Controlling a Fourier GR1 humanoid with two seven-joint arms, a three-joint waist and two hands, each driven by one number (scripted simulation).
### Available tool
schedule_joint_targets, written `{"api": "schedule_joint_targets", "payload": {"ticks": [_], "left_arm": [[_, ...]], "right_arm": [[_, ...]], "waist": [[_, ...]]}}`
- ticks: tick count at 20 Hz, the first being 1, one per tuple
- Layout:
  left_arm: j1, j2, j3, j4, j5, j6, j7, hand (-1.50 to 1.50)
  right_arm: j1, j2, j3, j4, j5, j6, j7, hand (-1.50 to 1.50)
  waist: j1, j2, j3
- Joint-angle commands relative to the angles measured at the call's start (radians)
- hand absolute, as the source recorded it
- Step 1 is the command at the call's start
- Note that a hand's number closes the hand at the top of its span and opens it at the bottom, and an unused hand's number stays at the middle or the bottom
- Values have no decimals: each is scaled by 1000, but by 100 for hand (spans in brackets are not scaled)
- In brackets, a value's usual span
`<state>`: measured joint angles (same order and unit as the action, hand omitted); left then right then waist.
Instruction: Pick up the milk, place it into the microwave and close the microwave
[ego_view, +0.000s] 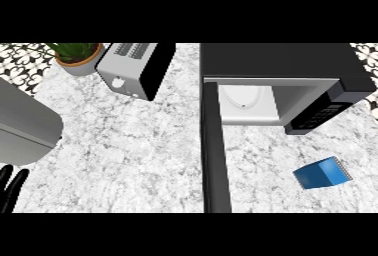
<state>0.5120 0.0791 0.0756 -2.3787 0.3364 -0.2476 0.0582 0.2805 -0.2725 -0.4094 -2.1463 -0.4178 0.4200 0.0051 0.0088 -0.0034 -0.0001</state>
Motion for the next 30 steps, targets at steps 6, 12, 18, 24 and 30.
{"api": "schedule_joint_targets", "payload": {"ticks": [6,12,18,24,30], "left_arm": [[124,-7,76,-102,155,-105,-38,-150],[191,2,124,-124,186,-167,-84,-150],[240,2,149,-134,233,-195,-79,-150],[261,-26,163,-91,209,-248,-154,-150],[288,12,229,-98,296,-277,-156,-150]], "right_arm": [[-75,22,-29,226,145,-10,-88,-150],[-36,45,-28,462,328,14,-313,-150],[-59,53,-18,690,446,-25,-469,-150],[-166,9,6,958,560,-65,-655,-150],[-207,2,11,1164,640,-147,-843,-150]], "waist": [[10,2,0],[16,1,2],[17,2,3],[23,3,3],[20,3,3]]}}
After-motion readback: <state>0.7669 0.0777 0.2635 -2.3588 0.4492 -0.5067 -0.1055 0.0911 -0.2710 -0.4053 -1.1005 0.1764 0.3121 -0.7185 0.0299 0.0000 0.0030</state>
